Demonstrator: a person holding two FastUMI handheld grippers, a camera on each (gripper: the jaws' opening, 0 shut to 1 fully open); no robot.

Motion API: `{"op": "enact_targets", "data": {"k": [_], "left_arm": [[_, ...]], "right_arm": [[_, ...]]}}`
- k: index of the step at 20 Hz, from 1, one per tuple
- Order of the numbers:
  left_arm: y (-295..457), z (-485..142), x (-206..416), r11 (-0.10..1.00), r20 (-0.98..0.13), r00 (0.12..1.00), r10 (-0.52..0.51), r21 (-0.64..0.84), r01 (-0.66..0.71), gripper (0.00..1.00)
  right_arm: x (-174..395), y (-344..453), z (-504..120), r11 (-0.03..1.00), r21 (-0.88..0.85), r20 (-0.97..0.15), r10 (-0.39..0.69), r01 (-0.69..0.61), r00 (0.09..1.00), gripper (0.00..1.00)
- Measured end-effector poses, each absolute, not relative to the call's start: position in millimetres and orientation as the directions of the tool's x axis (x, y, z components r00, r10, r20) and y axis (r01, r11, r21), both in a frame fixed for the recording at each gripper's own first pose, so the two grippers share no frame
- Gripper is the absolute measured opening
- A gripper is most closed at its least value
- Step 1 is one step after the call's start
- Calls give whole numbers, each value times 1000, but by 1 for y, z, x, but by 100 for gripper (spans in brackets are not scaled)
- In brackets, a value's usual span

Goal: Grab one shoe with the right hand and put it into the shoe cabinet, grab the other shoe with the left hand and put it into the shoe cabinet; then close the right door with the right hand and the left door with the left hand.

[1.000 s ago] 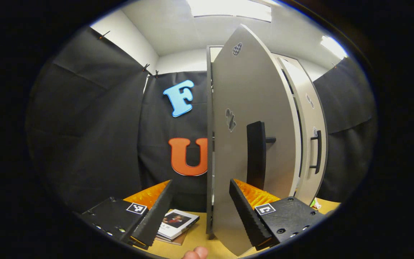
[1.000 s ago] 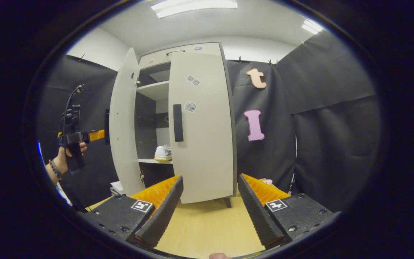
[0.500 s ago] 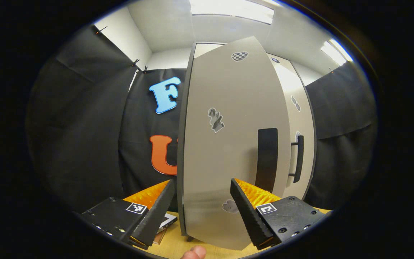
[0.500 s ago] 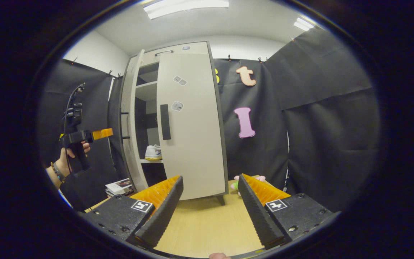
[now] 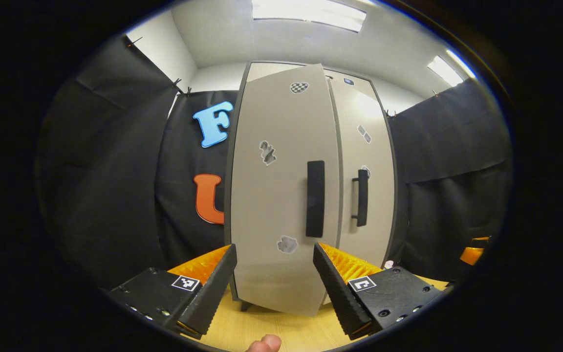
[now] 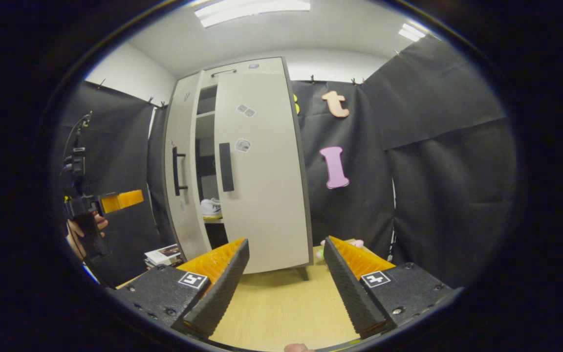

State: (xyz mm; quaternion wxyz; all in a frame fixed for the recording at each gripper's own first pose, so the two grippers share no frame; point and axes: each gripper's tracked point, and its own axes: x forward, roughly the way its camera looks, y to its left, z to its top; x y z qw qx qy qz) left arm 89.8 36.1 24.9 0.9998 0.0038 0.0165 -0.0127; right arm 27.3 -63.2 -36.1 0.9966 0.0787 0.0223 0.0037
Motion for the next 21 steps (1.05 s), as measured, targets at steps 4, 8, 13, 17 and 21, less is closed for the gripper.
{"op": "enact_targets", "data": {"k": [4, 8, 13, 17, 21], "left_arm": [[10, 11, 55, 999, -30, 999, -36, -4, 36, 94], [-13, -6, 29, 997, -65, 996, -62, -48, 59, 95], [-19, -28, 11, 999, -94, 995, -45, -22, 43, 94], [-29, -30, 2, 999, -80, 996, -44, -14, 43, 95], [-35, -27, -1, 998, -71, 996, -55, 12, 56, 95]], "right_arm": [[31, -51, -33, 990, 141, -33, 34, -29, 999, 99], [31, -36, -34, 986, 149, -33, 75, -69, 997, 99], [22, -30, -42, 987, 130, -46, 98, -91, 994, 99], [14, -28, -52, 988, 120, -49, 100, -94, 994, 99], [11, -24, -56, 981, 153, -64, 131, -120, 989, 99]]}}
